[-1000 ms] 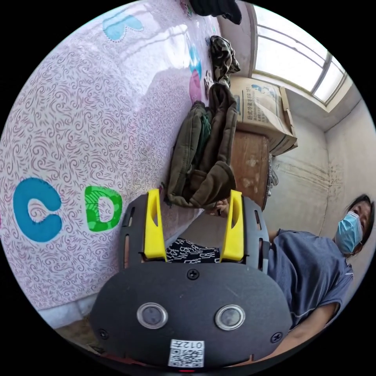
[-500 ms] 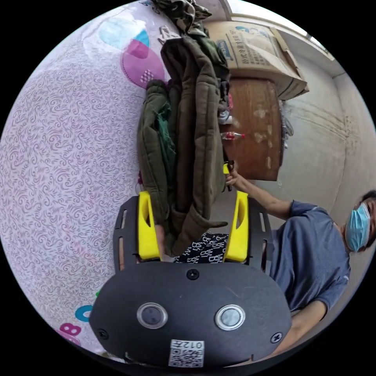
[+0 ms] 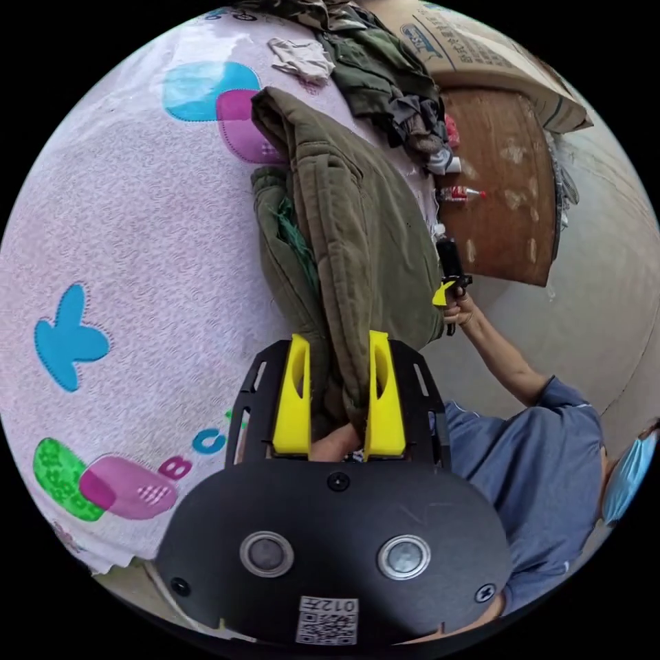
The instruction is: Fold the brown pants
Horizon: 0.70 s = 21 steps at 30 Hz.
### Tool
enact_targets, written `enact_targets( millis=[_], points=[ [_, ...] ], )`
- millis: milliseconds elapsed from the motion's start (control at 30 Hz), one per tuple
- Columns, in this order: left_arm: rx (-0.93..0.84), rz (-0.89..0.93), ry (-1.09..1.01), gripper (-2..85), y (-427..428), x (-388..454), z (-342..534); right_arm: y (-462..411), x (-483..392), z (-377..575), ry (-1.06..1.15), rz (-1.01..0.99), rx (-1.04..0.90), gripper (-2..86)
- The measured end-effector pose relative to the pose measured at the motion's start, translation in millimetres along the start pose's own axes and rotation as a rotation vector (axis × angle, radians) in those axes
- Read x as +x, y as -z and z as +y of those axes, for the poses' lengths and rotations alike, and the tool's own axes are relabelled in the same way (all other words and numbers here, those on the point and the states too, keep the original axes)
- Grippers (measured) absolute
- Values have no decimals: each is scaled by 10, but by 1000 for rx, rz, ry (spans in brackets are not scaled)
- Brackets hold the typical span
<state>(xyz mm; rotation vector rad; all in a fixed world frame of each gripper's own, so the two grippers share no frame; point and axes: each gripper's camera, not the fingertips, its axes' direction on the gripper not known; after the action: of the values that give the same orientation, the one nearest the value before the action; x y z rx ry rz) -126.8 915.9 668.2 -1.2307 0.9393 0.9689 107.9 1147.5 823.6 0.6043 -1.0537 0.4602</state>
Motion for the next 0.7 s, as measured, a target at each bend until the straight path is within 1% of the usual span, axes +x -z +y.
enact_targets(
  millis=[133,200,233,300,333,400,533,633,700],
  points=[
    [-124,-8,18,126,637,-345,193,-852,-104,74,-29,-83,83,46],
    [-196,-52,25,125,1089,-558,357,-1464,-171,51,-26,-156,142,47],
    [-214,-70,24,124,1209,-600,395,-1619,-186,31,-23,-183,153,47],
    [-280,-160,3,122,1726,-699,523,-2210,-258,-100,-8,-273,190,48],
    [-294,-186,-4,122,1859,-711,553,-2348,-282,-147,-5,-289,194,48],
    [-339,-280,-32,120,2392,-746,691,-2848,-441,-375,20,-330,203,48],
    [-350,-403,-59,117,3174,-811,1013,-3508,-928,-842,110,-318,188,45],
    [-329,-490,-64,116,3828,-889,1404,-4092,-1464,-1338,195,-295,118,44],
    [-289,-549,-56,116,4403,-977,1783,-4567,-1974,-1747,279,-251,59,44]
  ],
)
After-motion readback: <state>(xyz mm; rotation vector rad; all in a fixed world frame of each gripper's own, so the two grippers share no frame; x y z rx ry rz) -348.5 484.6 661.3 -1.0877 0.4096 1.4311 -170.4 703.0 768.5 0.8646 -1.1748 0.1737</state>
